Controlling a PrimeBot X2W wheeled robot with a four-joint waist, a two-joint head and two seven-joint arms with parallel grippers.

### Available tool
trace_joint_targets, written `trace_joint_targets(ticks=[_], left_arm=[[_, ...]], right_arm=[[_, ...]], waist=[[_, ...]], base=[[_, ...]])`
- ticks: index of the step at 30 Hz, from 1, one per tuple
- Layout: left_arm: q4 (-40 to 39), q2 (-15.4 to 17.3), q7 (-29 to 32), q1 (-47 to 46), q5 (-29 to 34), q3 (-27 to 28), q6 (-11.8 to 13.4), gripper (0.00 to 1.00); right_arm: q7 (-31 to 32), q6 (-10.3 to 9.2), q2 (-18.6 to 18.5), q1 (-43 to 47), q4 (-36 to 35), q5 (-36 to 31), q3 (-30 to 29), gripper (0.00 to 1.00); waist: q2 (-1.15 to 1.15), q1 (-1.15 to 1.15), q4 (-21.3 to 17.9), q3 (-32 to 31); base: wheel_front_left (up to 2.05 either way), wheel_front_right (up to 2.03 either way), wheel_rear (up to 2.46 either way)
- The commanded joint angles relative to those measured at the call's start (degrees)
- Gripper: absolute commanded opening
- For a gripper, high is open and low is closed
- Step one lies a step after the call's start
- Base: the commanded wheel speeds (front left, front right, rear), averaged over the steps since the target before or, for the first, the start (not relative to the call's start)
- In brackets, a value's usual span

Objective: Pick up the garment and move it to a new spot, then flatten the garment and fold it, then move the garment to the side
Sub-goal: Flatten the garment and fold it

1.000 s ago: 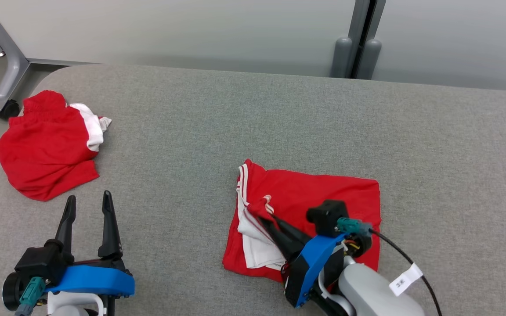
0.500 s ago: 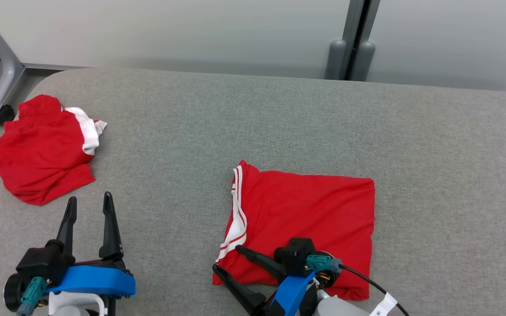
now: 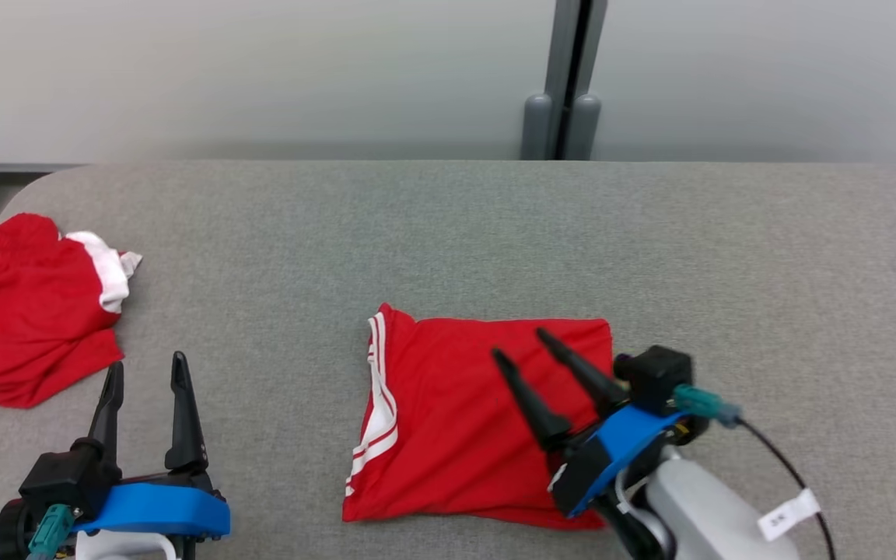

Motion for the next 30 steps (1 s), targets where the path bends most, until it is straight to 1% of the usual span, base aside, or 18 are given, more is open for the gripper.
trace_joint_targets(ticks=[1, 7, 11, 12, 16, 21, 24, 30], left_arm=[[-0.1, 0.54, -0.24, 0.58, 0.2, 0.31, -0.12, 1.0], [-0.16, 0.82, -0.24, 1.4, 0.8, 0.46, -0.12, 1.0], [-0.51, 0.76, -0.24, 1.99, 1.6, 0.6, -0.09, 1.0], [-0.51, 0.76, -0.24, 1.99, 1.6, 0.6, -0.09, 1.0], [-0.85, 0.83, -0.24, 2.84, 2.3, 0.57, -0.07, 1.0], [-1.7, 0.81, -0.24, 3.64, 3.11, 0.11, 0.27, 1.0], [-1.72, 1.18, -0.12, 4.1, 3.31, -0.3, 0.27, 1.0], [-3.59, 1.79, 2.09, 4.78, 3.39, -1.19, 0.59, 1.0]], right_arm=[[-0.31, 0.01, -0.56, 1.49, -0.57, -1.48, -2.89, 1.0], [-0.34, 0.01, -1.17, 6.47, -4.1, -7.73, -16.05, 1.0], [-0.33, 0.01, -0.28, 9.72, -6.56, -11.73, -23.27, 1.0], [-0.33, 0.01, -0.28, 9.72, -6.56, -11.73, -23.27, 1.0], [0.23, 0.01, 0.59, 13.06, -9.82, -15.3, -28.58, 1.0], [2.37, 0.01, 1.71, 17.3, -15.24, -20.32, -33.47, 1.0], [3.9, 0.01, 2.38, 19.89, -18.59, -22.49, -35.29, 1.0], [6.97, 0.01, 3.06, 25.01, -24.32, -24.71, -38.21, 1.0]], waist=[[0.0, 0.0, -1.14, -1.02], [0.0, 0.0, -3.11, -2.87], [0.0, 0.0, -4.0, -3.87], [0.0, 0.0, -4.0, -3.87], [0.0, 0.0, -4.5, -4.74], [0.0, 0.0, -4.56, -5.67], [0.0, 0.0, -4.42, -5.99], [0.0, 0.0, -4.17, -6.42]], base=[[0.0, 0.0, 0.0], [0.0, 0.0, 0.0], [0.0, 0.0, 0.0], [0.0, 0.0, 0.0], [0.0, 0.0, 0.0], [0.0, 0.0, 0.0], [0.0, 0.0, 0.0], [0.0, 0.0, 0.0]])
